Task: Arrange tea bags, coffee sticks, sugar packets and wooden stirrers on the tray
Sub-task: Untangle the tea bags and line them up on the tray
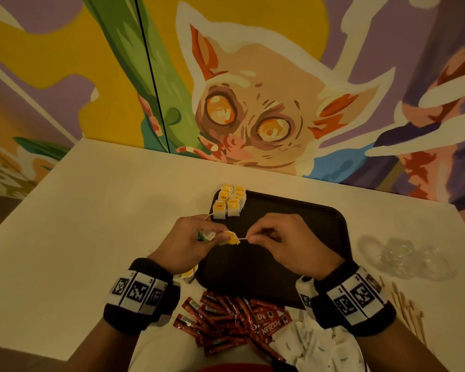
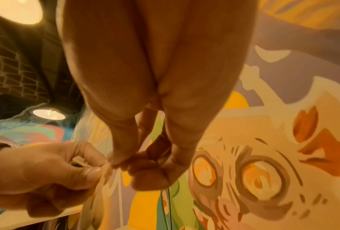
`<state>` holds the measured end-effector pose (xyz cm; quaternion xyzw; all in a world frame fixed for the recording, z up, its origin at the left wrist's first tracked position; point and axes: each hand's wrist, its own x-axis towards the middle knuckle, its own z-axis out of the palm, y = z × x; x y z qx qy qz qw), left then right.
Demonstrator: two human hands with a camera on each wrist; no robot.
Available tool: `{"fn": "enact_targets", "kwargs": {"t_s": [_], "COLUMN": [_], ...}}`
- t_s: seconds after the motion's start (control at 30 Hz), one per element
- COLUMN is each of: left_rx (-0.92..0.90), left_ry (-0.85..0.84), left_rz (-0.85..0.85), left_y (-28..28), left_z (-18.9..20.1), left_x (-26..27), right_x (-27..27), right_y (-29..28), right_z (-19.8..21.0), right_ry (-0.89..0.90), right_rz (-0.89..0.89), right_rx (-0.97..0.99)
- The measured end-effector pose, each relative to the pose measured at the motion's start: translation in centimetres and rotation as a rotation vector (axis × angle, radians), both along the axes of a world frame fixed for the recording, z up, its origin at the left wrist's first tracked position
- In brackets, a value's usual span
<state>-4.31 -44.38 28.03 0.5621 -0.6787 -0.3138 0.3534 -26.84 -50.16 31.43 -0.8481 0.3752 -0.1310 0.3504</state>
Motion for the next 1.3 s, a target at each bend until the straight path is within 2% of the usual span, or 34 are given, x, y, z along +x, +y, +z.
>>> {"fn": "enact_targets", "kwargs": {"t_s": [0.13, 0.23, 0.33, 0.43, 0.57, 0.73, 0.87, 1.0, 1.17, 1.3], "left_rx": [-0.003, -0.001, -0.05, -0.088, -0.085, -0.039, 0.064, 0.188, 0.301, 0.374], "left_ry": [0.092, 0.272, 0.407, 0.506, 0.595, 0.584, 0.562, 0.45, 0.485, 0.559], "left_rz": [-0.057, -0.024, 0.054, 0.184, 0.379, 0.503, 0.478, 0.486, 0.563, 0.557], "left_y": [0.2, 0.5, 0.4, 0.2, 0.1, -0.1, 0.0, 0.2, 0.2, -0.2], "left_z": [0.3, 0.9, 1.3, 1.0, 0.2, -1.1, -2.0, -3.2, -3.8, -2.9], "left_x": [-0.8, -1.6, -2.1, -2.6, -3.4, -3.8, -3.7, -3.2, -2.3, -2.0], "right_x": [0.6, 1.3, 2.0, 2.9, 4.0, 4.5, 4.7, 4.8, 5.4, 6.5], "right_y": [-0.2, -0.1, 0.4, 1.0, 1.7, 1.7, 1.0, -1.2, -5.6, -8.8], "right_z": [-0.3, -1.3, -2.3, -3.0, -3.7, -5.0, -6.4, -8.2, -10.8, -13.0], "right_ry": [-0.197, -0.359, -0.519, -0.66, -0.732, -0.677, -0.56, -0.413, -0.172, -0.087], "right_rz": [-0.031, -0.159, -0.228, -0.245, -0.315, -0.354, -0.365, -0.447, -0.597, -0.677], "right_rx": [-0.057, 0.099, 0.271, 0.363, 0.431, 0.502, 0.405, 0.422, 0.454, 0.482]}}
